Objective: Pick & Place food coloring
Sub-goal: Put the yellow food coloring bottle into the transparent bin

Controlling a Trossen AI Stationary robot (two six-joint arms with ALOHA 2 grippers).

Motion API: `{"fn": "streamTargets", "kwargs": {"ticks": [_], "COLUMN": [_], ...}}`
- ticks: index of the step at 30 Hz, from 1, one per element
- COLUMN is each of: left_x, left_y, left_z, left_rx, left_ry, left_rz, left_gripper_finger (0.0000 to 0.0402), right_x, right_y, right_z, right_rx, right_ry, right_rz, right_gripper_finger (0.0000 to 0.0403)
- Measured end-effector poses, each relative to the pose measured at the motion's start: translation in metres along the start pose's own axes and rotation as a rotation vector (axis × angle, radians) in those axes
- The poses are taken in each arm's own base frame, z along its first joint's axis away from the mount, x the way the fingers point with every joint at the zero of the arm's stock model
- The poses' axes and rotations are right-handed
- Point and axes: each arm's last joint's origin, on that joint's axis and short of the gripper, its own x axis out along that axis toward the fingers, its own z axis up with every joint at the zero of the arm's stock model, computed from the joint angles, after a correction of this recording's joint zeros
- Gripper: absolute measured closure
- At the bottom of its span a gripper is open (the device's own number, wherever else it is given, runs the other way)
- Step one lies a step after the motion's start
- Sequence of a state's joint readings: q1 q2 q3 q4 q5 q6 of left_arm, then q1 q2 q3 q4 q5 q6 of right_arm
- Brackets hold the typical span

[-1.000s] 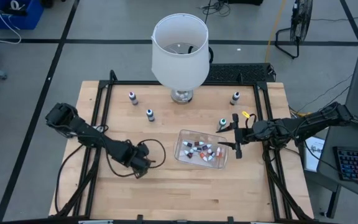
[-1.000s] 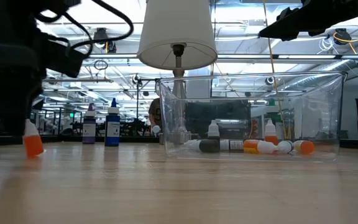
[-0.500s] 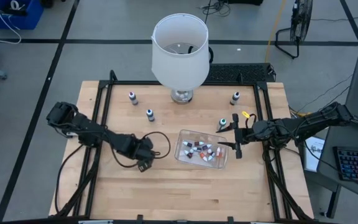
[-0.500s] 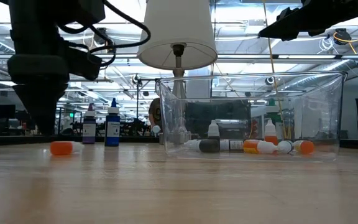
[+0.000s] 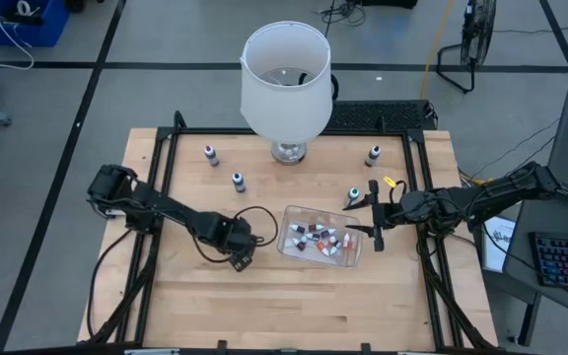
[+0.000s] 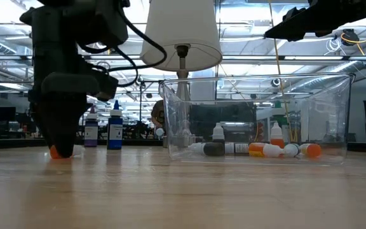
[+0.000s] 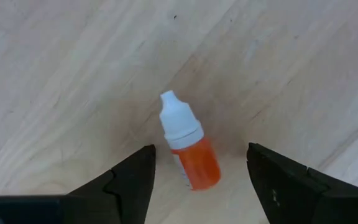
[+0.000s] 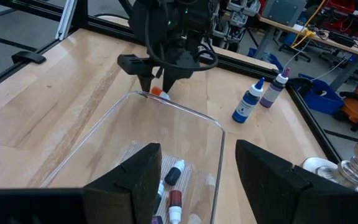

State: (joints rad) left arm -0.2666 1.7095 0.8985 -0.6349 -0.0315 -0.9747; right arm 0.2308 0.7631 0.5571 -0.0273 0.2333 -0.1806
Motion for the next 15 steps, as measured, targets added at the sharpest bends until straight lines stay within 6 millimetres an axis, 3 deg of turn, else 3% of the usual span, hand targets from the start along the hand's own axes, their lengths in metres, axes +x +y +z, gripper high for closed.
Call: {"fn": "streamTargets", "kwargs": {"ticks": [9, 15], "left_x": [0.0065, 0.0067], "left_y": [0.001, 0.0026], "left_z": [-0.0014, -0.0023], "left_rx": [-0.115, -0.191], "left_ry": [-0.002, 0.006], "left_rz": [0.046, 0.056], "left_gripper_finger": [0.0175, 0.0238], "right_x": [0.0001, 0.0001], "right_y": [0.0, -0.0001], "right_z": [0.0, 0.0004], "right_rx": [0.0, -0.03], "right_ry": [0.0, -0.004], "right_rz": [0.0, -0.001], "right_gripper_finger": [0.0206, 0.0206]}}
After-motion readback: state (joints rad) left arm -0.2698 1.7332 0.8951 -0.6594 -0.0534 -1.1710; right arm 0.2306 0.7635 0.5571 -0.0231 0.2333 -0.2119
